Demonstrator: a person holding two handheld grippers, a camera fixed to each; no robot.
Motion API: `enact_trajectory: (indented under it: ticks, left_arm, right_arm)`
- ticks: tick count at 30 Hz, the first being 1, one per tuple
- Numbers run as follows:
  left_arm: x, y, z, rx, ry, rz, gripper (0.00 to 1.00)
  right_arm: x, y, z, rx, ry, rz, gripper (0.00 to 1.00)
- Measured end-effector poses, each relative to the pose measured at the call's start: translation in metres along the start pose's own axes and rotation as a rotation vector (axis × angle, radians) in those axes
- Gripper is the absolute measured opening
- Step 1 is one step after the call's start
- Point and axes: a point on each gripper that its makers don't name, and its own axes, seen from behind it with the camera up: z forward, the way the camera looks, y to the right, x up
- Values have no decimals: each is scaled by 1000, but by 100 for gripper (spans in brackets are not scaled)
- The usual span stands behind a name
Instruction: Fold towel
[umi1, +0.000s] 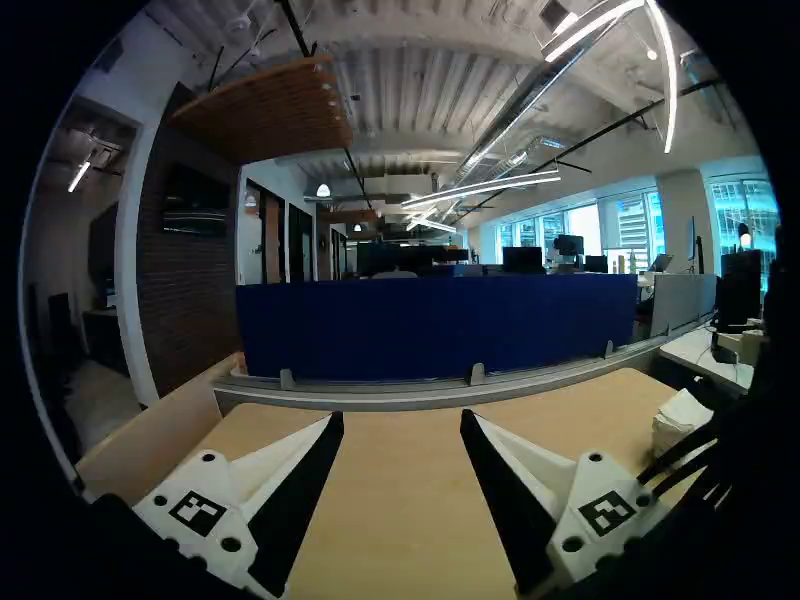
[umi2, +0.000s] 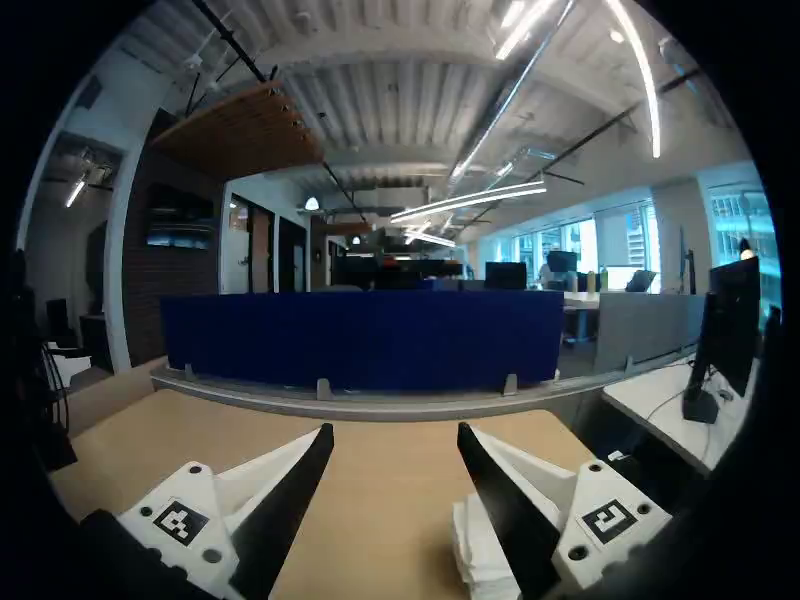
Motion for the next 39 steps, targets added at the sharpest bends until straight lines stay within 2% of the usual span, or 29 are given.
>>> enact_trajectory:
  ticks: [3, 9, 15, 27, 39]
  left_arm:
    - [11, -11, 4, 11, 28, -2, 86]
    - [18, -22, 10, 11, 57, -6, 86]
    - [14, -22, 12, 0, 61, -1, 86]
    - [-12, -32, 22, 0, 68, -15, 86]
    - [-33, -27, 24, -11, 95, 28, 86]
  right_arm:
    - [3, -11, 3, -2, 9, 5, 96]
    - [3, -27, 8, 7, 18, 8, 96]
    - [0, -32, 10, 0, 13, 0, 96]
    - [-4, -46, 15, -5, 14, -14, 96]
    - [-5, -79, 18, 25, -5, -9, 96]
